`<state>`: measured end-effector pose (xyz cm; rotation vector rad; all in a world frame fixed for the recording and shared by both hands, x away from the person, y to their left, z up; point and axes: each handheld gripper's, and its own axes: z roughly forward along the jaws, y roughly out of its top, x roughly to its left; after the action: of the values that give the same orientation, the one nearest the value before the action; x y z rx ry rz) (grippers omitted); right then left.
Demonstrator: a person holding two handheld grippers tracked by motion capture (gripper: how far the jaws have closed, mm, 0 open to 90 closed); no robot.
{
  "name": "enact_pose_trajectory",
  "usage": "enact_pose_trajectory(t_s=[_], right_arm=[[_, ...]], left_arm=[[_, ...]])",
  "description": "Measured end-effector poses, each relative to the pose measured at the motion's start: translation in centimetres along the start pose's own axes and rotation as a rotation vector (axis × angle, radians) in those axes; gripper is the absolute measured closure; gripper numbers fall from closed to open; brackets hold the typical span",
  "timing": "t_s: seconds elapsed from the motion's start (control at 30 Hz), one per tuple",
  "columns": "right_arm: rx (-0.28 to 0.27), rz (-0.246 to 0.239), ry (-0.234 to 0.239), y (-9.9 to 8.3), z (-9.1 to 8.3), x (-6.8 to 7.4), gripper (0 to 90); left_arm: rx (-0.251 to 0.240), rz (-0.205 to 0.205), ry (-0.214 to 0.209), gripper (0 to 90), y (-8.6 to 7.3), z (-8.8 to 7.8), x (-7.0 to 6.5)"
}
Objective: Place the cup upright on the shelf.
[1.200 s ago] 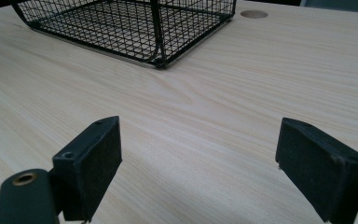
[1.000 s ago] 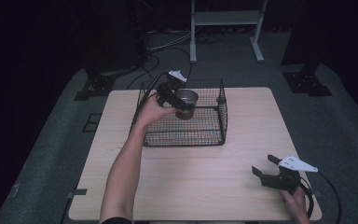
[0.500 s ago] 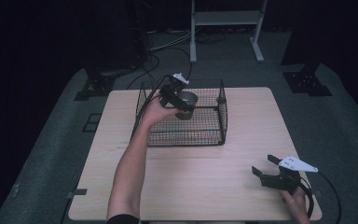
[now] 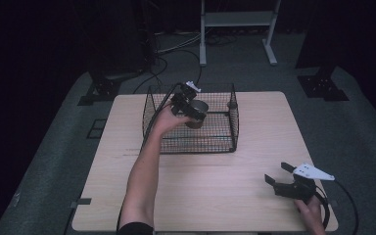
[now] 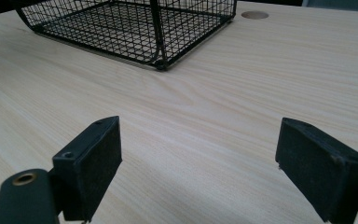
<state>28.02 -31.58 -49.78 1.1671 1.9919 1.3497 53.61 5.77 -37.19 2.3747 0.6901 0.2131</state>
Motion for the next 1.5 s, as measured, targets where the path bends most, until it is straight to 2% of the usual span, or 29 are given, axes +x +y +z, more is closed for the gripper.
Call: enact_pose_trajectory(t_s=[0.53,0.87,0.9,1.1,1.17,1.5], right_arm=[[-0.001,0.002,0.004,0.0,0.0,0.0,13.6],[0.0,-0.001,0.005,0.0,0.0,0.0,13.6],[-0.001,0.0,0.005,0.0,0.0,0.0,13.6],[0.0,-0.003,0.005,0.0,0.0,0.0,13.6],[-0.001,-0.003,0.005,0.0,0.0,0.0,13.6],[-0.001,-0.005,0.005,0.0,0.0,0.0,13.6]], left_arm=[[0.075,-0.014,0.003,16.5,-0.3,2.6,0.2],[0.122,-0.018,0.007,16.5,-0.6,3.6,0.5],[0.133,-0.029,0.002,16.5,-0.8,3.8,0.6],[0.159,-0.03,-0.011,16.4,-1.0,4.5,0.7],[0.15,-0.027,-0.015,16.4,-1.0,4.5,0.7],[0.183,-0.019,-0.004,15.7,-1.1,4.4,0.5]])
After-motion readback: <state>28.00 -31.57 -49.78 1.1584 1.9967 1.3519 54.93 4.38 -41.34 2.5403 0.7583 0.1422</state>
